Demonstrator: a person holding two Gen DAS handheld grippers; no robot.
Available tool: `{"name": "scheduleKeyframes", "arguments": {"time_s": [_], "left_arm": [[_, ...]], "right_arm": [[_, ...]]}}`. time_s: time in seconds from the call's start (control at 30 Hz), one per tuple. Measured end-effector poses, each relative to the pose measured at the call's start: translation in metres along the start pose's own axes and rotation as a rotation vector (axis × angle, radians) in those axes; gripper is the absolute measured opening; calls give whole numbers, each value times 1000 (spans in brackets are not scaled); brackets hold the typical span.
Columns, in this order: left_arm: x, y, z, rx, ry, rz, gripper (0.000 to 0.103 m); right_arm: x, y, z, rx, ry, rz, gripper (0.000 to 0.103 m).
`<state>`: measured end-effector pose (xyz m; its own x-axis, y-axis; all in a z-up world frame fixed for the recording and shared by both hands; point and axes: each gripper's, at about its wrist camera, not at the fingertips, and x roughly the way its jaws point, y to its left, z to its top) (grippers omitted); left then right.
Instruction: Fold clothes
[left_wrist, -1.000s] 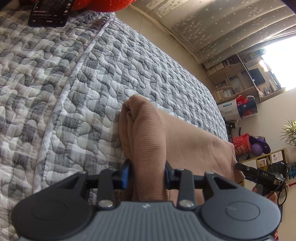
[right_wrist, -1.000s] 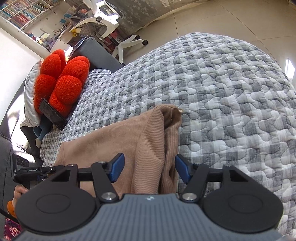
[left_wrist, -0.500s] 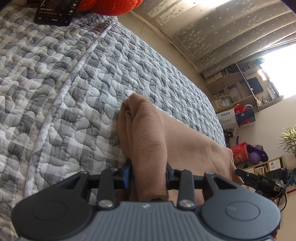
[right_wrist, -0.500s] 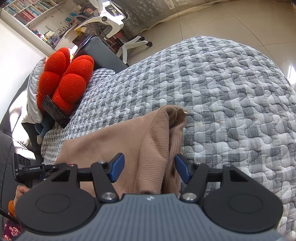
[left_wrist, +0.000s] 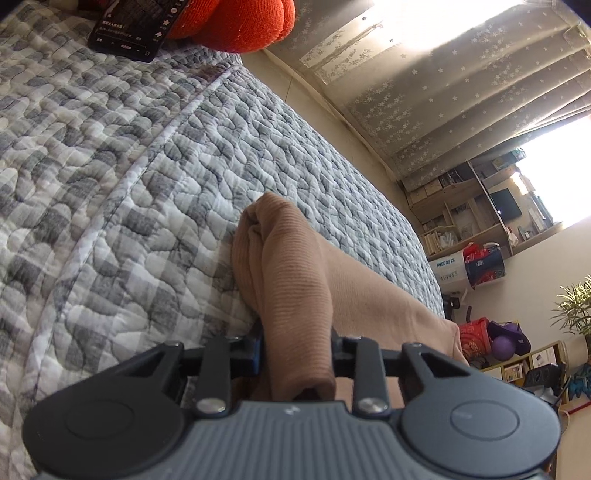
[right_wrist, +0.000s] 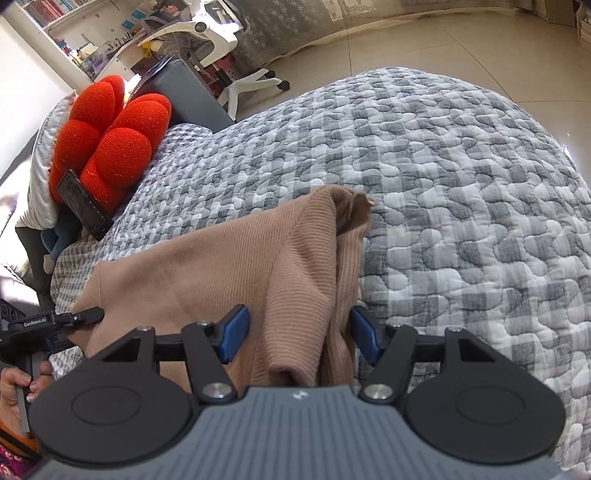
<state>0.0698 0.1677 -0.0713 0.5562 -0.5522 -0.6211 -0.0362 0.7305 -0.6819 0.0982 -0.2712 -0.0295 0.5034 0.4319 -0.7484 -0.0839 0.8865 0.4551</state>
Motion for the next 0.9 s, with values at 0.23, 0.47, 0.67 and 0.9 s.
{"name": "scheduleKeyframes", "arguments": {"time_s": [0.23,0.47,0.67,0.9], "left_arm": [[-1,-1,1,-16,-15,-1,27],[-3,5,0,-19,-19,-19,27],[-4,3,-1,-20,-26,-14,27],[-3,-4,1,-12,-21,2,26]], "right_arm": [[-16,7,-1,-45,-111,-72,65],[-43,17,-1,-76,-215,-57,65],[-38,38,-3,-71,-192,56,65],[-11,61,-7,14,-125,214,63]]}}
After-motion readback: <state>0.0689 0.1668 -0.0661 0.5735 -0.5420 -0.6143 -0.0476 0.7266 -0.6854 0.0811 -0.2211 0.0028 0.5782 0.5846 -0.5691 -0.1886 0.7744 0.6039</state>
